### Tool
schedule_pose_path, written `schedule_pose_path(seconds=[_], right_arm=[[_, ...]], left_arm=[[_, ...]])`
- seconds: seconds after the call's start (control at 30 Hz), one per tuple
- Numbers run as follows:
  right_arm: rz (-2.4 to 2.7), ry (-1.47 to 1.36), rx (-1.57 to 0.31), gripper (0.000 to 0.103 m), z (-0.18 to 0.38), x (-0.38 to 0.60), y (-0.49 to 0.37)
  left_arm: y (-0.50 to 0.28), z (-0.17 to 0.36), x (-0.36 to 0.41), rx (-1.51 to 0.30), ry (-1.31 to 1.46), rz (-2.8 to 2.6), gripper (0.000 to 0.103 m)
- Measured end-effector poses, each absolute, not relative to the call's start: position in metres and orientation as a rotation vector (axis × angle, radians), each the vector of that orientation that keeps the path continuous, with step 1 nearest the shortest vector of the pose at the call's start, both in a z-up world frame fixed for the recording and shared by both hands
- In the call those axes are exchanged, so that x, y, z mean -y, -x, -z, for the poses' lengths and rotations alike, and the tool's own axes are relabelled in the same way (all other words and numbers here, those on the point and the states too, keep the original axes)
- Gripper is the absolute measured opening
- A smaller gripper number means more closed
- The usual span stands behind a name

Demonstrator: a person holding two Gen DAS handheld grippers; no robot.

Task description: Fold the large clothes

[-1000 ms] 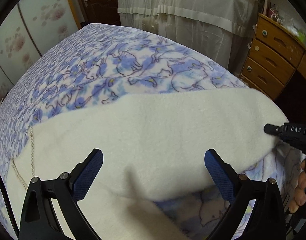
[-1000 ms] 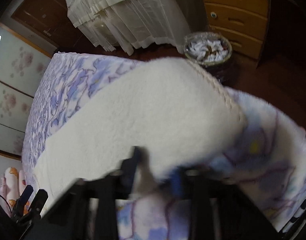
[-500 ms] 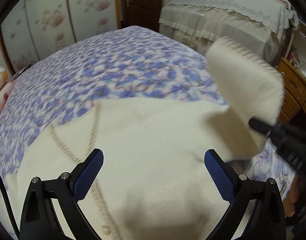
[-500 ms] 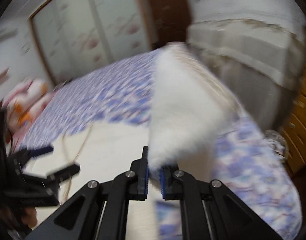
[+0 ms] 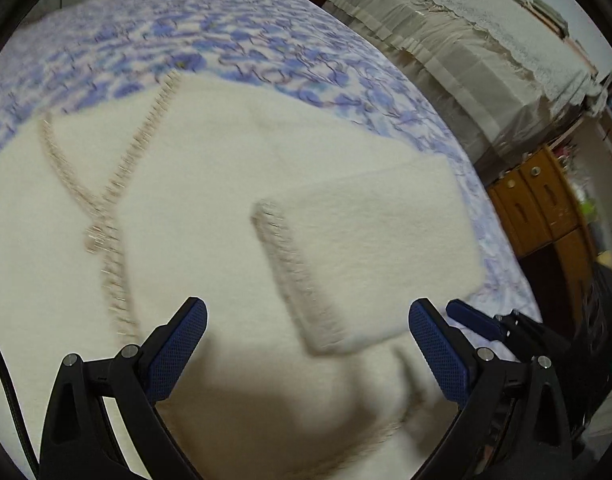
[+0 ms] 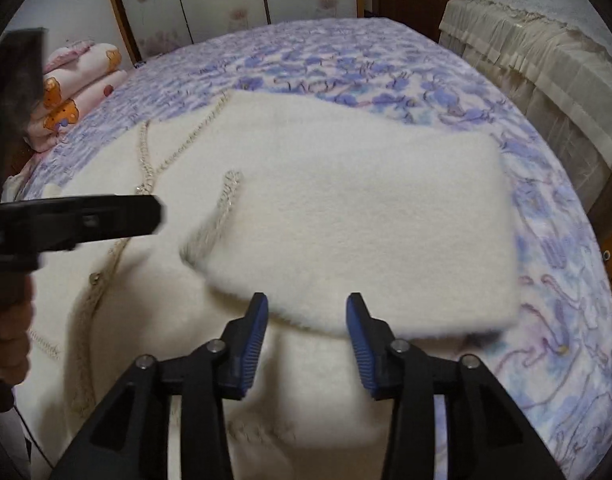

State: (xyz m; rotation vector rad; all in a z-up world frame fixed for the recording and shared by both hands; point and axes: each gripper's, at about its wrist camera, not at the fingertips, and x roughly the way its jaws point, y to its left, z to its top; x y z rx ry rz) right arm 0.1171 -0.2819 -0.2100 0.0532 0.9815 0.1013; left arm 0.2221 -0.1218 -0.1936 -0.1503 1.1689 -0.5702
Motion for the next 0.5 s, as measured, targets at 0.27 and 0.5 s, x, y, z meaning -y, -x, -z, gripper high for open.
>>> schedule_pose_path(seconds=[0.27, 0.5], right_arm=[[-0.108, -0.198, -1.021, 0.044, 0.21, 0.31, -0.097], [-0.111, -0.291, -1.063, 0.044, 0.224, 0.315, -0.095]], left_arm=[[-0.226, 0.233, 0.14, -1.264, 0.291, 0.579, 0.096], [-0.235, 0.257, 0.164, -1.359, 0.325, 0.555, 0.016]])
